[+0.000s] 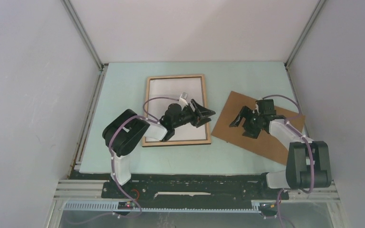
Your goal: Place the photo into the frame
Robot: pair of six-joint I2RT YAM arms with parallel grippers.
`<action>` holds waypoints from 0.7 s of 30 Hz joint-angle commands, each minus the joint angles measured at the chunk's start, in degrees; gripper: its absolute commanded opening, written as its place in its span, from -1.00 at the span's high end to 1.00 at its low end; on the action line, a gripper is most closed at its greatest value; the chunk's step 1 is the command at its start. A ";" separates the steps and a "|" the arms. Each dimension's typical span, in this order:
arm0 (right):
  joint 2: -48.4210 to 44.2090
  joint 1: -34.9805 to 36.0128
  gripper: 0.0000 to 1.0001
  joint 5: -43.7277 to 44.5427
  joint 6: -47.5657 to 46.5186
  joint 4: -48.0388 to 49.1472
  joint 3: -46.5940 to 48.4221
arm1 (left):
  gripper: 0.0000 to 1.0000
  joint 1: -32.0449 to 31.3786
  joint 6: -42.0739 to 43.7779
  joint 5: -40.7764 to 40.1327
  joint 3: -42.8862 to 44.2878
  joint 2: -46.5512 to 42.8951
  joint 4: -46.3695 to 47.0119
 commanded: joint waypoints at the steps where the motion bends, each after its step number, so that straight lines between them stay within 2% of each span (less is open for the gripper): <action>1: 3.37 0.29 -0.87 -2.96 -1.19 -0.18 0.58 | -0.36 2.69 2.42 2.53 1.87 -1.15 2.06; 4: 4.50 0.94 -0.84 -2.99 -1.56 -0.51 0.97 | -0.36 3.53 4.13 2.51 0.42 -2.57 1.61; 10: 0.61 1.18 -0.88 0.09 -2.40 -1.55 1.12 | -0.62 2.57 16.76 2.34 -1.55 -10.47 -13.43; 16: -1.30 2.03 -0.93 0.49 -3.84 -3.82 1.15 | -0.84 -2.80 29.51 -2.29 -3.91 -19.80 -27.14; 21: -0.45 10.06 -0.91 -1.16 0.66 -2.13 0.98 | -0.87 -3.94 31.61 -6.20 -11.58 -30.60 -29.05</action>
